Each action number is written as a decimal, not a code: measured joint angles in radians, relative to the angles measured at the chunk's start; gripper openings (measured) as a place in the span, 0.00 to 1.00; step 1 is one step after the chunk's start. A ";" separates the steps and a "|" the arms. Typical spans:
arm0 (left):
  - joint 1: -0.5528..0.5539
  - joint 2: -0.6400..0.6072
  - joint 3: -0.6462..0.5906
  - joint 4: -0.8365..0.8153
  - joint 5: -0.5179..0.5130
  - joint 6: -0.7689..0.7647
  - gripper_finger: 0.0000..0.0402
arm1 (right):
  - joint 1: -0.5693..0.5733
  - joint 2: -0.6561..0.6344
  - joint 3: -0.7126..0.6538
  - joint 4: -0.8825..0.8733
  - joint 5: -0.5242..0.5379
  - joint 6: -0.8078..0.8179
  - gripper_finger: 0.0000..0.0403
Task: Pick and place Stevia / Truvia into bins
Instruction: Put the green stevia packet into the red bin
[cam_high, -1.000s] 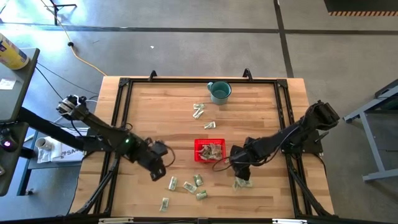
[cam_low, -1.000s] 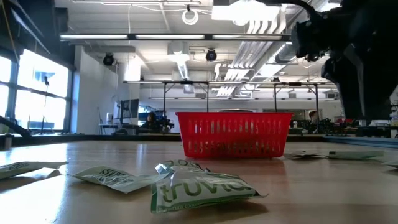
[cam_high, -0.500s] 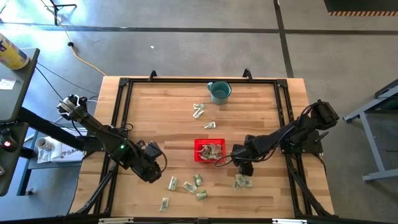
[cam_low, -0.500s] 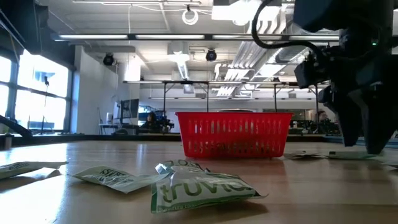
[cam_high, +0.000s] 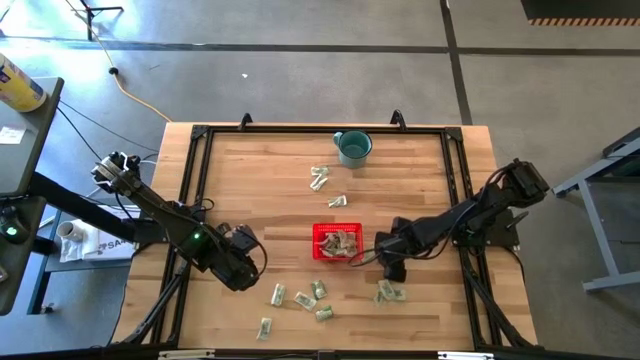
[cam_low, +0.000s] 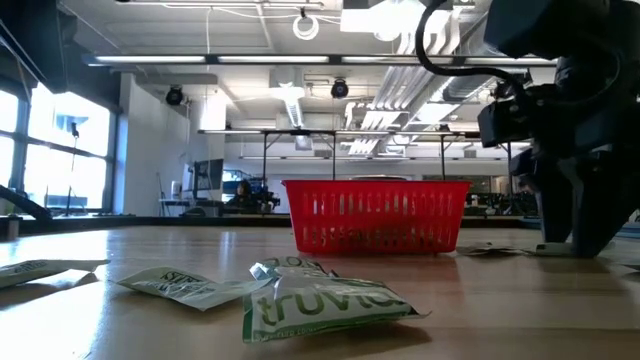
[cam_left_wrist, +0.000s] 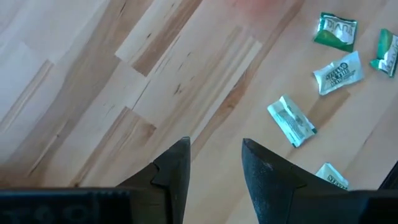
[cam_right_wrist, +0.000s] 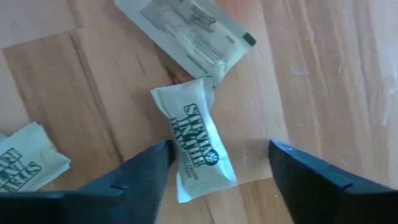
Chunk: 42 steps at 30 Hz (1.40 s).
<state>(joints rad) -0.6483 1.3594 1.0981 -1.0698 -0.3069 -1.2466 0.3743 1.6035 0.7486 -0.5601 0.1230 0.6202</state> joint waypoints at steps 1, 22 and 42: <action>0.000 0.000 0.000 0.000 0.000 -0.002 0.44 | 0.000 0.000 0.000 0.001 0.000 -0.005 0.60; 0.000 0.000 0.000 -0.003 -0.001 -0.008 0.44 | -0.102 -0.080 0.275 -0.057 0.019 0.088 0.02; 0.000 0.017 -0.273 0.544 0.187 -0.322 0.44 | -0.161 0.132 0.535 -0.151 -0.136 0.131 0.65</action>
<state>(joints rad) -0.6486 1.3760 0.8250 -0.5262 -0.1197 -1.5690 0.2138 1.7353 1.2836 -0.7115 -0.0129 0.7516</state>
